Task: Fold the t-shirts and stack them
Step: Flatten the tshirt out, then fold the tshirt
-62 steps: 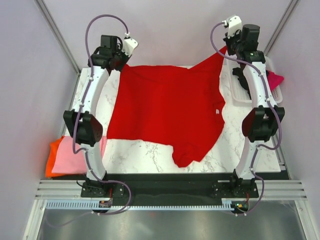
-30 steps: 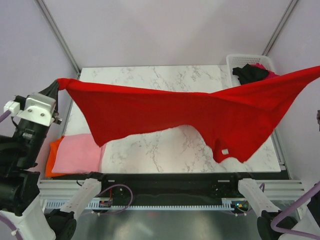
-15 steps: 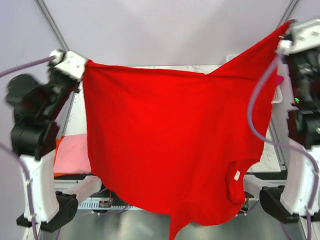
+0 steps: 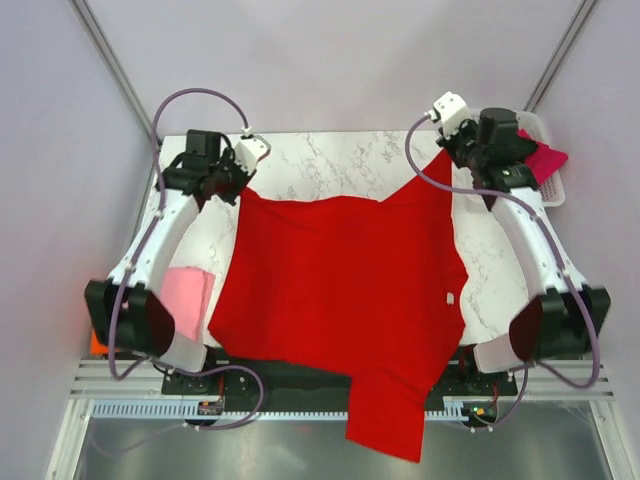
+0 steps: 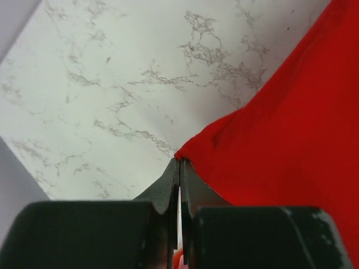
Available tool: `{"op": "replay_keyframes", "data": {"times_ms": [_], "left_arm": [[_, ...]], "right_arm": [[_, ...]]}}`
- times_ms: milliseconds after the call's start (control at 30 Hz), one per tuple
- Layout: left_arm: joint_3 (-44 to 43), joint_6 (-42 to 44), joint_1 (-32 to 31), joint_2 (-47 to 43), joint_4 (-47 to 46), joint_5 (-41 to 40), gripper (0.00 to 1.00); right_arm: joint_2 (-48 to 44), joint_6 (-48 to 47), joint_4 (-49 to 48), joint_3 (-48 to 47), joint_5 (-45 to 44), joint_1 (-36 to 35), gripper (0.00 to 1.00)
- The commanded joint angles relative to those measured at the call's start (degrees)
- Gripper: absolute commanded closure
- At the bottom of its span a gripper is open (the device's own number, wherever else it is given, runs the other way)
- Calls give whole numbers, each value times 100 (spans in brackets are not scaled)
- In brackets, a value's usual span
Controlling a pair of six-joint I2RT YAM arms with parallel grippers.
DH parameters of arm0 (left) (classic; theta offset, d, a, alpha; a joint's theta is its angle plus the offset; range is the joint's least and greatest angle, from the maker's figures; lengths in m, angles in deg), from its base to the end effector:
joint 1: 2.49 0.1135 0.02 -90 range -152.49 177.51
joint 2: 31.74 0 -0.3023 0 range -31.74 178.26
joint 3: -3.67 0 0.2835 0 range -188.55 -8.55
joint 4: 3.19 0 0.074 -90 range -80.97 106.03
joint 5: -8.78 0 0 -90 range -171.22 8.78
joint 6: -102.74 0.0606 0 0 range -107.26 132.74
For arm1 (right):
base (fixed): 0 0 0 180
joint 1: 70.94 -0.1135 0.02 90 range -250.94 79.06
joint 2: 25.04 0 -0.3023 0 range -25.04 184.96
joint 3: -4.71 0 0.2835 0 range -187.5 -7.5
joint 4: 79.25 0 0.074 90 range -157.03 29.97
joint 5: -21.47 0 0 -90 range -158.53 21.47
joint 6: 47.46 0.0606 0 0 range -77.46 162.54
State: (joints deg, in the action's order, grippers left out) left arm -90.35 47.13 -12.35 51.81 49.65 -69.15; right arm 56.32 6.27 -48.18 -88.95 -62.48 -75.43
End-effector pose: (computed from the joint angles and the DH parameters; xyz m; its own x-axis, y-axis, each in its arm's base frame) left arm 0.3557 -0.0747 0.3756 -0.3674 0.6245 -0.6893 0.6388 0.7080 0.3010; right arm 0.3770 0.0360 0.4296 -0.1537 -0.6022 -0.7834 -0.3327 0.7781 -0.5328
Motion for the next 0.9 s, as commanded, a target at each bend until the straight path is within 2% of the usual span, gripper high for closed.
{"op": "replay_keyframes", "data": {"times_ms": [0, 67, 200, 333, 567, 867], "left_arm": [[-125, 191, 20, 670, -643, -258, 98], [-336, 156, 29, 1215, -748, -372, 98], [-845, -54, 125, 2119, -810, -460, 98], [-1354, -310, 275, 2630, -837, -496, 98], [-2041, -521, 451, 3334, -933, -698, 98], [-2296, -539, 556, 3651, -1179, -996, 98]], "right_arm": [[896, -91, -681, -255, -480, -95, 100], [1624, -38, -742, -502, -569, -87, 100], [3144, 242, -664, -1651, -1156, -113, 100], [4165, 410, -637, -2681, -1394, -122, 100], [5345, 507, -637, -4464, -1510, -289, 100], [6321, 375, -1471, -5627, -1641, -508, 100]]}}
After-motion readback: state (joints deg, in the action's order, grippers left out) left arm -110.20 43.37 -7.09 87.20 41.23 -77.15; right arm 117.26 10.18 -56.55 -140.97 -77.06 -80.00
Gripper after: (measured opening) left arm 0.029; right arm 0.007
